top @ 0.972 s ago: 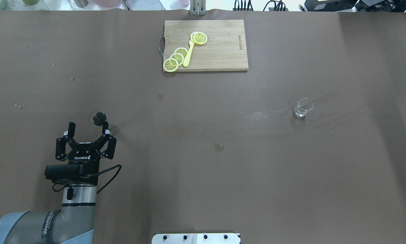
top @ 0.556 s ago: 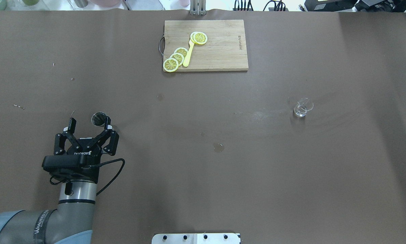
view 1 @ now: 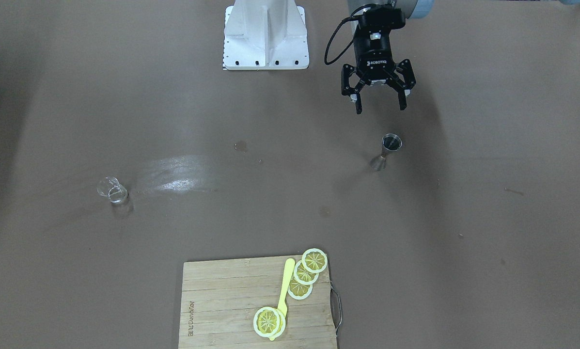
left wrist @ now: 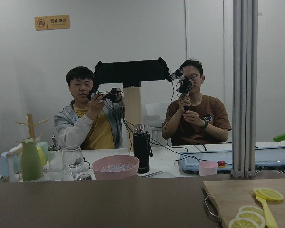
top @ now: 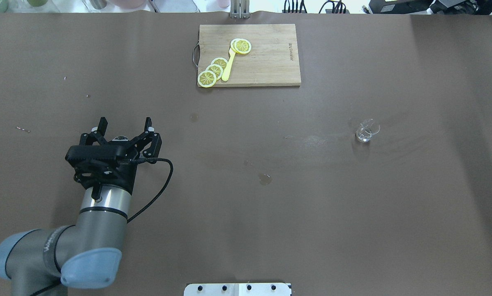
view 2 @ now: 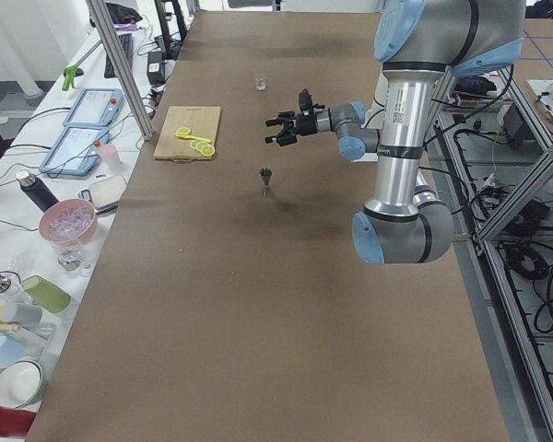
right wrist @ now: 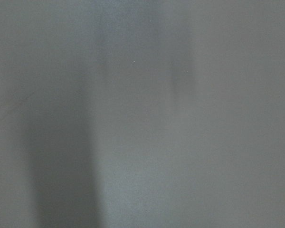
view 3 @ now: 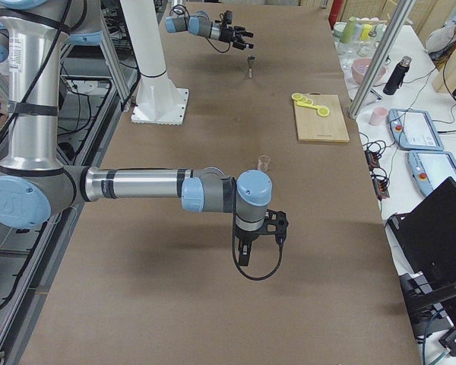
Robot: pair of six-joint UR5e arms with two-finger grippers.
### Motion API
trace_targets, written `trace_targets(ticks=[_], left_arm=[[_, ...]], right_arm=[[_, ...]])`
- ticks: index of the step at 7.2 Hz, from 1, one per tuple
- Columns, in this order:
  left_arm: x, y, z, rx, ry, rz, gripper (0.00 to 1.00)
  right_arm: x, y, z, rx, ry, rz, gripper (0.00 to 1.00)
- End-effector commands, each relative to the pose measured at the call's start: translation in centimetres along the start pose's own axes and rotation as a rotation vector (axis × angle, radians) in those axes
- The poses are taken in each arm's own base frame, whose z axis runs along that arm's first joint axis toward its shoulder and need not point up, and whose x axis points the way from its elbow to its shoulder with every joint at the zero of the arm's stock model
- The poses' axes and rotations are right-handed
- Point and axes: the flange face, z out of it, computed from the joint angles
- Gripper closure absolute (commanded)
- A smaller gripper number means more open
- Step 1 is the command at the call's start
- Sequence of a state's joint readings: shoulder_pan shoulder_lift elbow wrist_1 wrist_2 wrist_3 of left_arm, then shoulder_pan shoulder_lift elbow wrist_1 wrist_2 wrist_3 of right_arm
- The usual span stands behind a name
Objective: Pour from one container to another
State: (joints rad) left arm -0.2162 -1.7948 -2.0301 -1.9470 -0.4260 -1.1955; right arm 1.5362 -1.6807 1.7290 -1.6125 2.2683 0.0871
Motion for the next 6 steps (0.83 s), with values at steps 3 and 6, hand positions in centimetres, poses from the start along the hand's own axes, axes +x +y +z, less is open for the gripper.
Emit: trace_targets(ticks=[3, 6], left_arm=[[-4.4, -7.8, 14.7, -0.152, 0.169, 0.346, 0.01], [-10.3, -6.3, 21.5, -0.365, 0.273, 0.477, 0.01]], right_arm=[[0.6, 0.1, -0.1, 0.006, 0.047, 0.013, 0.0], [0.8, 0.1, -0.1, 0.008, 0.062, 0.016, 0.0]])
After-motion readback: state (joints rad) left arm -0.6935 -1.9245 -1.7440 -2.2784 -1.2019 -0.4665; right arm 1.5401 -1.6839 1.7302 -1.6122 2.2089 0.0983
